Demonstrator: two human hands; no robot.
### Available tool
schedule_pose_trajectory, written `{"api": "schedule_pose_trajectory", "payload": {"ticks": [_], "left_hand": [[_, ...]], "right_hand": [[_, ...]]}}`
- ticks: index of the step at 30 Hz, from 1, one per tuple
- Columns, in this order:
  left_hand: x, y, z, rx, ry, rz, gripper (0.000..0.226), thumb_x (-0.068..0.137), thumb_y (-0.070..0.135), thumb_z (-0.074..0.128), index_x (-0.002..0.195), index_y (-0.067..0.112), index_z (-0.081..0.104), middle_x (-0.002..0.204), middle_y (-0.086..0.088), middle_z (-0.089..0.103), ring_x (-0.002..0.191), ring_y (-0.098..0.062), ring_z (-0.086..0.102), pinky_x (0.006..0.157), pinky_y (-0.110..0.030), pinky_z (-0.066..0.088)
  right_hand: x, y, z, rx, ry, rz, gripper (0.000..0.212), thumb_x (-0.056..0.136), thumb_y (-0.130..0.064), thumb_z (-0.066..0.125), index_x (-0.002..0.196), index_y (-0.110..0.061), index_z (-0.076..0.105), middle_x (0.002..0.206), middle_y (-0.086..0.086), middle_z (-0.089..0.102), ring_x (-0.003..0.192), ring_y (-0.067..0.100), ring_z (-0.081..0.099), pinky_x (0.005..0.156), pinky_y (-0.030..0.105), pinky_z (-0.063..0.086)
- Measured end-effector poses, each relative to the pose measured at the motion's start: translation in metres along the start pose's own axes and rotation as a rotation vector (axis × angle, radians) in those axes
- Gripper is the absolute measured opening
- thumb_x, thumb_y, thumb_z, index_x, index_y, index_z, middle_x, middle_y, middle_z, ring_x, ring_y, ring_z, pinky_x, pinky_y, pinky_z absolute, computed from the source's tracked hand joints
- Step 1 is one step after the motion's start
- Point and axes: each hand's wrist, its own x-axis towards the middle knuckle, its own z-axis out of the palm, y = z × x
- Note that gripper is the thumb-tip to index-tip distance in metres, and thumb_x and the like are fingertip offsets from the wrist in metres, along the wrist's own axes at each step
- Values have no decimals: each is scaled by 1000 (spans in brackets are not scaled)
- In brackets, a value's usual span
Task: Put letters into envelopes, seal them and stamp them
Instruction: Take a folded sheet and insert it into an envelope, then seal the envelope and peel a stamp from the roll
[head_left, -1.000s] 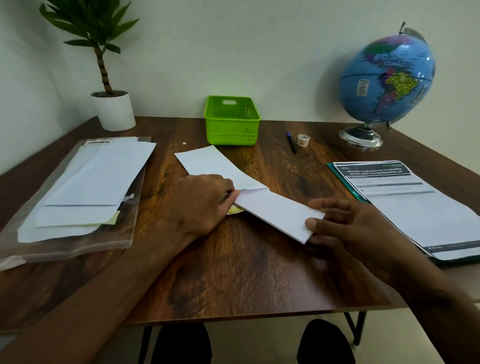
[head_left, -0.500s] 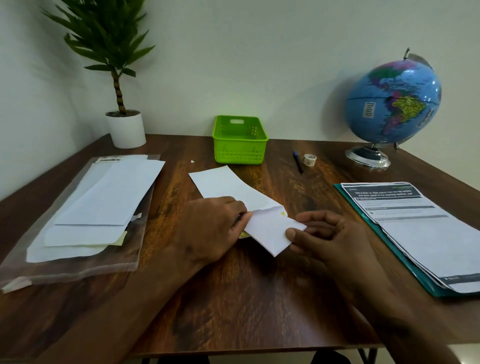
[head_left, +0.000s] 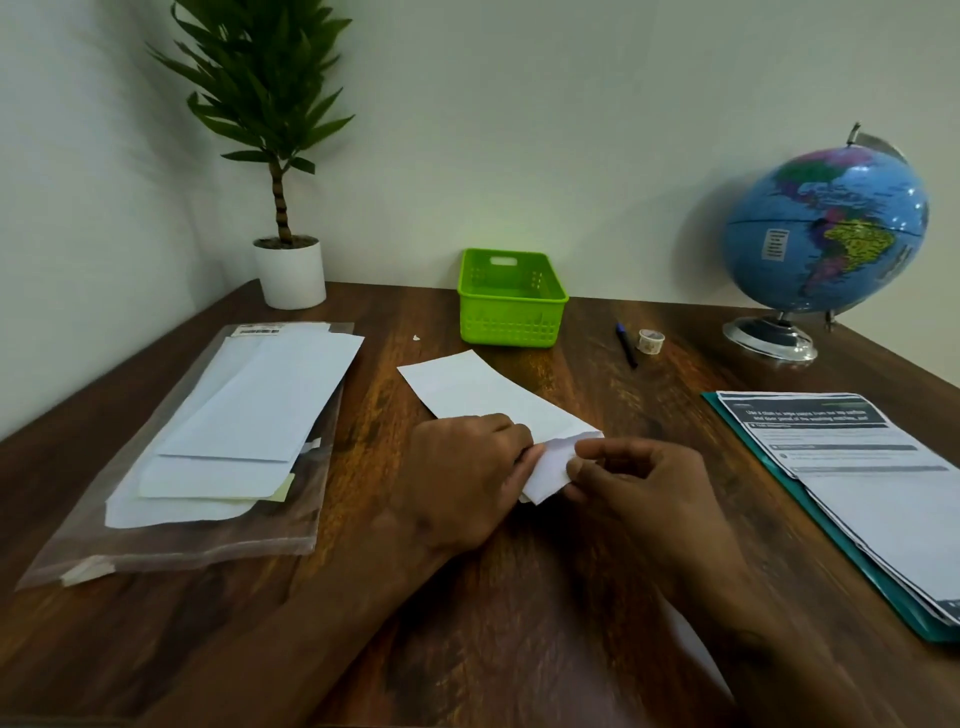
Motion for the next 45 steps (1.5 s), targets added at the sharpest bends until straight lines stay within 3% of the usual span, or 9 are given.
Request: {"api": "schedule_pose_trajectory", "payload": {"ticks": [8, 15, 18, 21, 30, 32, 37, 43, 45], "left_hand": [[0, 3, 1, 11, 9, 38, 37, 100, 49, 48, 99, 24, 76, 95, 5, 77, 77, -12, 70, 65, -26, 56], [0, 7, 2, 20, 12, 50, 31, 99, 45, 53, 93, 24, 75, 89, 5, 76, 72, -13, 69, 59, -29, 55], [-1, 8, 3, 12, 17, 54, 31, 98, 45, 55, 92, 24, 76, 89, 4, 77, 71, -13, 69, 59, -28, 55], [-1, 9, 3, 5, 6, 42, 33, 98, 47, 53, 92, 24, 76, 90, 4, 77, 72, -14, 69, 62, -33, 57], [1, -4, -1, -12, 116, -96, 31, 94, 46, 63, 98, 21, 80, 93, 3, 79, 71, -13, 72, 61, -28, 60], [1, -5, -2, -22, 132, -102, 30, 92, 45, 66, 98, 19, 80, 93, 2, 80, 70, -14, 73, 61, -26, 60], [6, 7, 2, -11, 137, -75, 31, 94, 48, 60, 96, 22, 77, 89, 4, 77, 68, -12, 70, 61, -22, 58], [14, 24, 17, -315, -160, 57, 38, 97, 50, 50, 113, 26, 74, 105, 10, 76, 85, -5, 68, 81, -22, 59], [19, 17, 15, -313, -74, 57, 33, 96, 46, 54, 111, 26, 75, 107, 12, 76, 90, -2, 69, 85, -21, 58]], "right_hand": [[15, -4, 15, -53, 51, -1, 36, 84, -15, 86, 110, -18, 61, 81, 5, 79, 65, 17, 78, 62, 33, 65], [33, 2, 20, -100, 117, 61, 44, 81, -21, 88, 106, -30, 53, 101, 6, 71, 50, 13, 71, 46, 24, 56], [37, 2, 20, -141, 138, 34, 45, 78, -18, 89, 103, -30, 54, 109, 1, 63, 72, 14, 71, 41, 18, 49], [40, 2, 21, -214, 140, -9, 42, 78, -15, 88, 103, -28, 57, 113, 1, 63, 95, 19, 68, 51, 20, 47], [34, 18, -9, -274, 243, -336, 26, 91, -17, 78, 103, -32, 60, 96, -7, 69, 73, 12, 71, 59, 27, 60], [41, 19, -16, -204, 112, -190, 30, 98, -15, 69, 120, -31, 57, 105, -1, 69, 75, 16, 76, 63, 31, 64], [48, 13, -10, 569, -374, 308, 48, 100, -50, 61, 132, -14, 62, 118, 19, 77, 106, 36, 76, 80, 42, 65], [61, 25, -6, 481, -93, 139, 53, 91, -6, 76, 141, -13, 59, 122, 8, 76, 105, 31, 76, 84, 49, 65], [73, 22, -14, 447, -46, 101, 49, 93, 2, 71, 139, -11, 60, 118, 8, 77, 101, 31, 77, 86, 52, 64]]}}
